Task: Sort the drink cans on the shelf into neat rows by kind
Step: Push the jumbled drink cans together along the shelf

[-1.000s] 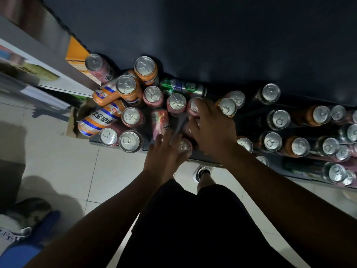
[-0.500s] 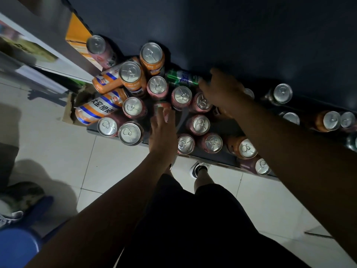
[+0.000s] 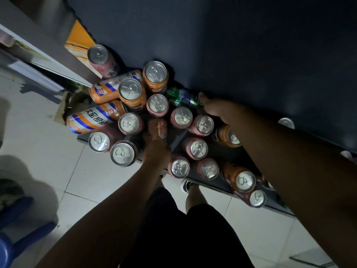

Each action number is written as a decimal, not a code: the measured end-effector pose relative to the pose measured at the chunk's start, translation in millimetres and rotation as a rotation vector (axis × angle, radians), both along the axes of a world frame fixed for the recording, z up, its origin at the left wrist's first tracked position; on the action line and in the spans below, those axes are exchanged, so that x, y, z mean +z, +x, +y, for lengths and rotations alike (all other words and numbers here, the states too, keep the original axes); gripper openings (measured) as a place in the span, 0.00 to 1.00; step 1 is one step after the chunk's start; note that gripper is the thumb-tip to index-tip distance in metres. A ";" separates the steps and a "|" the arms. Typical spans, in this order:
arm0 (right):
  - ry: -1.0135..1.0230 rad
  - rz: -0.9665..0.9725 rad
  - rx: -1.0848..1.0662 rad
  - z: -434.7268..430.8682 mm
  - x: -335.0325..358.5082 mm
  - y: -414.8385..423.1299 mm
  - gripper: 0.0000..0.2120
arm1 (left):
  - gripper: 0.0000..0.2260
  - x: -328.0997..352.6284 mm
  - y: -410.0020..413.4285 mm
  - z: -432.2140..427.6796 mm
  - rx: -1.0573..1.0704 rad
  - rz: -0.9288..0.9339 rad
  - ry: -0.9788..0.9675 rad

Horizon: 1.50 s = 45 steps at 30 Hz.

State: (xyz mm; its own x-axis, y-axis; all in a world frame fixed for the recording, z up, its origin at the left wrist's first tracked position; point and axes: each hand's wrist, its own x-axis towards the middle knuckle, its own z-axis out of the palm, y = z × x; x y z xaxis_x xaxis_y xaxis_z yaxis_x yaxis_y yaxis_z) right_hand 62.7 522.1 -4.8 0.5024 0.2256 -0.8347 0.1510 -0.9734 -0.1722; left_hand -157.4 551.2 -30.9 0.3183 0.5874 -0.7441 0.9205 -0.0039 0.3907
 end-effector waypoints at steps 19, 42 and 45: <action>0.233 0.288 -0.873 0.3 -27.8 0.9 0.13 | 0.40 20.3 -1.0 -2.4 0.076 -0.102 0.076; 0.385 -0.074 -0.789 -12.6 17.7 -24.9 0.40 | 0.27 58.3 18.7 2.3 -0.556 0.075 0.207; 0.395 -0.330 -0.554 -15.8 42.1 -48.9 0.34 | 0.28 56.5 16.9 3.1 -0.577 0.065 0.213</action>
